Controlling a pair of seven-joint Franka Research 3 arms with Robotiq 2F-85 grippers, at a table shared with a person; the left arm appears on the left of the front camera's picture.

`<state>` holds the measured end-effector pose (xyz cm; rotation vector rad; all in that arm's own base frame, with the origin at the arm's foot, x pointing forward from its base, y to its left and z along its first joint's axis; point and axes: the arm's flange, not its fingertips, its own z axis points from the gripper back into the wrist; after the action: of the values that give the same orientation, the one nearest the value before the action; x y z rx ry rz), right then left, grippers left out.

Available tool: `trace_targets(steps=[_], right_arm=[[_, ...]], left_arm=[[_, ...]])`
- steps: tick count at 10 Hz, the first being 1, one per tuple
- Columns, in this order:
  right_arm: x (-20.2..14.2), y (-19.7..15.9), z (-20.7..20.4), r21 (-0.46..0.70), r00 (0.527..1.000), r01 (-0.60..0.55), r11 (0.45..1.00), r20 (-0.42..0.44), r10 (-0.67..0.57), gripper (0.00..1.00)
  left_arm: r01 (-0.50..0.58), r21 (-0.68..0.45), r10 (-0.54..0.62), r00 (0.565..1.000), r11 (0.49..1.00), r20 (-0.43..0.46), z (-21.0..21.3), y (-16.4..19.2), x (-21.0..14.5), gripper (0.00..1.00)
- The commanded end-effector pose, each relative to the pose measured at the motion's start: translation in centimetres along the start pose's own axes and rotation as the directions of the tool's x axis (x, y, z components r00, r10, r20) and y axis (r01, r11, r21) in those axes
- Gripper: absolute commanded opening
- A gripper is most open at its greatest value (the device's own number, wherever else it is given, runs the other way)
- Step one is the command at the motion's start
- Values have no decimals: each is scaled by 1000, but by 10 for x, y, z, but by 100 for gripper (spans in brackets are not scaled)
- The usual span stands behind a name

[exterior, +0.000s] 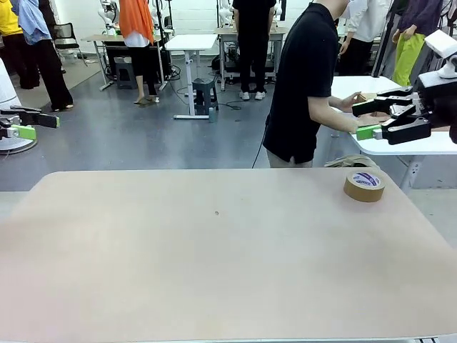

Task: Wrap the clocks to prevent damage.
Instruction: After the human seals the box with tape, release both hands from the side flaps of the Package Box.

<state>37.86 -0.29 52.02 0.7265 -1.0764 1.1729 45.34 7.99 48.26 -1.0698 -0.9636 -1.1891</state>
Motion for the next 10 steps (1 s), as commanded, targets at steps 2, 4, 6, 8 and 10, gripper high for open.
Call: trace_targets(steps=[2, 4, 6, 8, 10], right_arm=[[1, 5, 2, 22, 999, -40, 999, 31, 40, 100], [1, 5, 2, 22, 999, -40, 999, 31, 40, 100], [1, 5, 2, 22, 999, -40, 999, 31, 40, 100], [1, 5, 2, 22, 999, -40, 999, 31, 40, 100], [1, 5, 2, 22, 999, -40, 999, 31, 40, 100]], left_arm=[[12, 14, -11, 1000, 1000, -4, -2, -5, 1, 100], [12, 14, -11, 1000, 1000, -4, -2, -5, 1, 100], [12, 14, -11, 1000, 1000, -4, -2, -5, 1, 100], [12, 14, -11, 1000, 1000, -4, -2, -5, 1, 100], [12, 14, -11, 1000, 1000, -4, -2, -5, 1, 100]])
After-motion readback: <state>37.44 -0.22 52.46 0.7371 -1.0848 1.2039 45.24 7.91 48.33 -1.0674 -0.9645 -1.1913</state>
